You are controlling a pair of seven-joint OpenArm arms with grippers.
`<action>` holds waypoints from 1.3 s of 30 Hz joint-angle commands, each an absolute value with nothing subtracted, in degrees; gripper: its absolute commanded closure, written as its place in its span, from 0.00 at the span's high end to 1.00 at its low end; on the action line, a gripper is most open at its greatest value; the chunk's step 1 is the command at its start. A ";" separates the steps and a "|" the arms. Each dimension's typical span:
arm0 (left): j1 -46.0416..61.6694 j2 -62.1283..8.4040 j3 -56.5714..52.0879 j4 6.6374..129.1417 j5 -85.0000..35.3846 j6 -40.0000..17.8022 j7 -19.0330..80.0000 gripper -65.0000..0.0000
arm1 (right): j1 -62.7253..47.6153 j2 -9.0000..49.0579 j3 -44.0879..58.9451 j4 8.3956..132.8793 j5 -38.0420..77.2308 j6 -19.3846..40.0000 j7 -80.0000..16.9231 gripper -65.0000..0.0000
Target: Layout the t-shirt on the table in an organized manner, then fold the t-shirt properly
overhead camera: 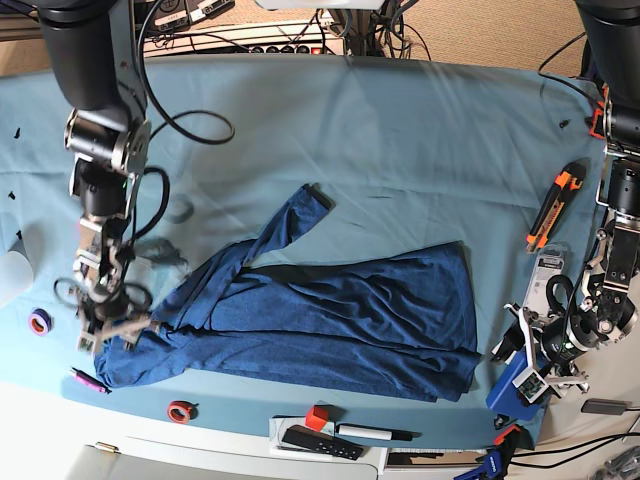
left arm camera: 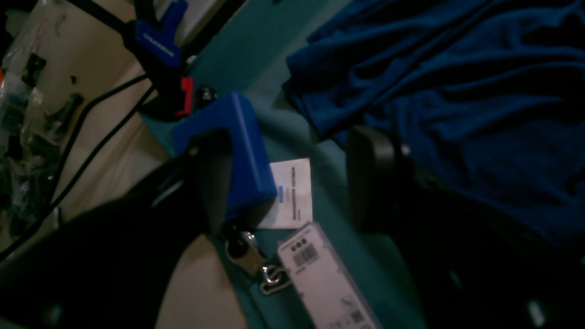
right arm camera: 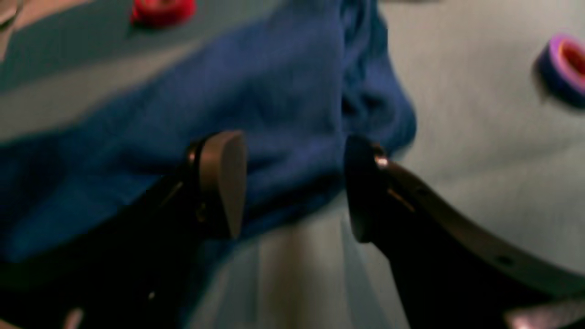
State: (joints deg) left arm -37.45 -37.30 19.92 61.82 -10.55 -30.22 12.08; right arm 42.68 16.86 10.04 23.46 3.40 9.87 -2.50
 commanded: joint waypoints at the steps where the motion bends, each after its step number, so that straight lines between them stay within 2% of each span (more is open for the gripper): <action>1: -39.35 -38.13 19.35 62.54 -11.16 -29.58 11.62 0.57 | 45.28 18.13 10.07 24.38 3.79 9.43 -1.02 0.52; 11: -39.35 -38.11 19.35 62.54 -11.16 -29.58 11.77 0.57 | 44.73 18.90 10.07 24.27 3.77 9.06 -2.81 0.52; 20: -39.35 -38.11 19.35 62.54 -11.18 -29.58 12.05 0.57 | 43.48 18.90 10.07 24.27 3.36 6.13 -3.92 0.52; 33: -39.35 -38.11 19.35 62.54 -11.18 -29.56 12.05 0.57 | 42.85 18.87 10.07 24.27 3.40 6.13 -3.99 0.51; 35: -39.35 -38.11 19.35 62.54 -11.18 -29.56 12.05 0.57 | 42.85 18.87 10.07 24.27 3.40 6.15 -3.95 0.46; 39: -39.35 -38.11 19.35 62.54 -11.18 -29.56 12.05 0.57 | 42.85 18.87 10.07 24.27 3.40 6.13 -3.90 0.19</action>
